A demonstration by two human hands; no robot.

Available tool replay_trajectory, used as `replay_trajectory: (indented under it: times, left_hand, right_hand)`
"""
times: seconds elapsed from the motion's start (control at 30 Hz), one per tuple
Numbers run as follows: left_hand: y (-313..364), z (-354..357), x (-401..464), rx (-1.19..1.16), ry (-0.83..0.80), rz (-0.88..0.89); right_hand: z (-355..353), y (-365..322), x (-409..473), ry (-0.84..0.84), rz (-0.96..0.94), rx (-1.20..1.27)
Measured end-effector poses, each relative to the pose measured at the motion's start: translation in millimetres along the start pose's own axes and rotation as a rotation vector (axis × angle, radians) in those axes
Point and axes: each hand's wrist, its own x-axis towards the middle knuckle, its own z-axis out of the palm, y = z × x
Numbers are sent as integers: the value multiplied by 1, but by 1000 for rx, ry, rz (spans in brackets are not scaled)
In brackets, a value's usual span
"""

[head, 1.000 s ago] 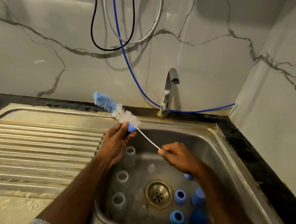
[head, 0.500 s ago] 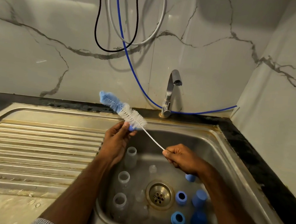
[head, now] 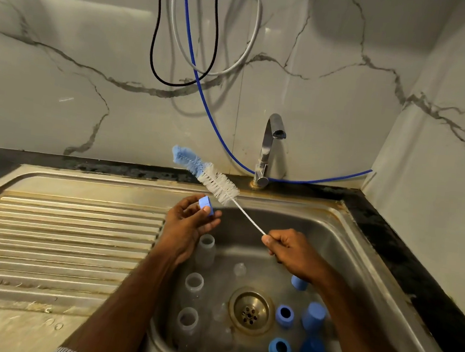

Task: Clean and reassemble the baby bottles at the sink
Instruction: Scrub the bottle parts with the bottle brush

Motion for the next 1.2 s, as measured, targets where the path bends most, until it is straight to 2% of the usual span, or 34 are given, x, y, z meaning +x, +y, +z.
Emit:
replay_trajectory:
  times: [0.2, 0.33, 0.4, 0.53, 0.63, 0.77, 0.97, 1.2]
  left_hand:
    - [-1, -10, 4, 312, 51, 141]
    - [-7, -2, -3, 368, -25, 125]
    - [-8, 7, -5, 243, -5, 88]
    - [2, 9, -1, -204, 123, 28]
    - [5, 1, 3, -361, 223, 15]
    - [3, -1, 2, -363, 198, -32]
    - [0, 6, -3, -216, 97, -59]
    - [9, -3, 5, -293, 180, 9]
  right_hand:
    - [6, 2, 1, -22, -62, -157]
    - [19, -4, 5, 126, -97, -205]
    - [22, -6, 8, 160, -107, -207]
    - [14, 0, 8, 106, -94, -173]
    - [9, 2, 6, 34, -49, -171]
    - [11, -2, 2, -70, -12, -145]
    - [22, -14, 3, 7, -49, -101]
    - [-5, 8, 2, -94, -17, -118]
